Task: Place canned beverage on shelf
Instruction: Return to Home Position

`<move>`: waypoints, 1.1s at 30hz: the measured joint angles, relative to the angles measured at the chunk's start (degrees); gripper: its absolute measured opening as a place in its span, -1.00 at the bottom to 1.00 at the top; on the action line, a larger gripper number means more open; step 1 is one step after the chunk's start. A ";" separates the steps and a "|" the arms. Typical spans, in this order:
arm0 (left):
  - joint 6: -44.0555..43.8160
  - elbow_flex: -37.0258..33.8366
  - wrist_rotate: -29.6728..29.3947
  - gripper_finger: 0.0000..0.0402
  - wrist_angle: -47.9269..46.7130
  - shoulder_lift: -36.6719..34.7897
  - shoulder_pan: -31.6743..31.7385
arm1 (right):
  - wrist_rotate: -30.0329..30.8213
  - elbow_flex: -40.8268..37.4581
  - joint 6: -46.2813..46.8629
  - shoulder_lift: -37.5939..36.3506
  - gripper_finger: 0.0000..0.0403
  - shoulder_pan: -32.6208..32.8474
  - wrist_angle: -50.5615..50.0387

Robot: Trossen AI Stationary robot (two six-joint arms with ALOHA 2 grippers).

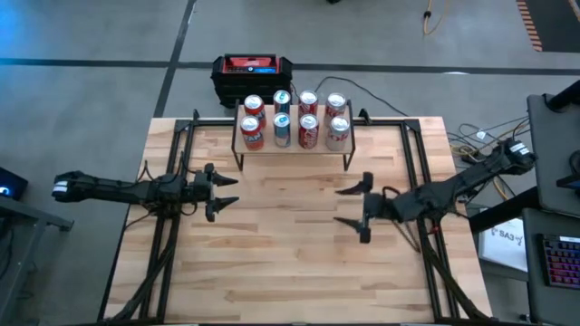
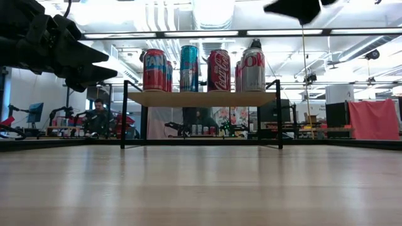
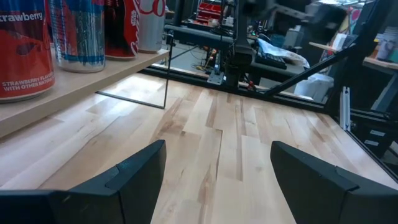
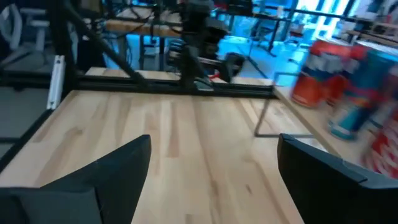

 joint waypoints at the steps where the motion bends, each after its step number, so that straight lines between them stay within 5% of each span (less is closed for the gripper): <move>1: 0.00 0.00 -0.01 0.37 -0.02 0.02 -0.02 | -0.58 -1.90 0.40 -1.87 0.62 -0.98 0.38; 8: 0.00 0.00 0.00 0.37 -0.02 0.00 -0.02 | -8.26 -12.88 10.30 -16.02 0.62 -10.68 0.92; 33: 0.00 0.01 0.00 0.37 -0.01 0.00 -0.02 | -25.55 -33.58 10.61 -48.11 0.82 -42.73 1.35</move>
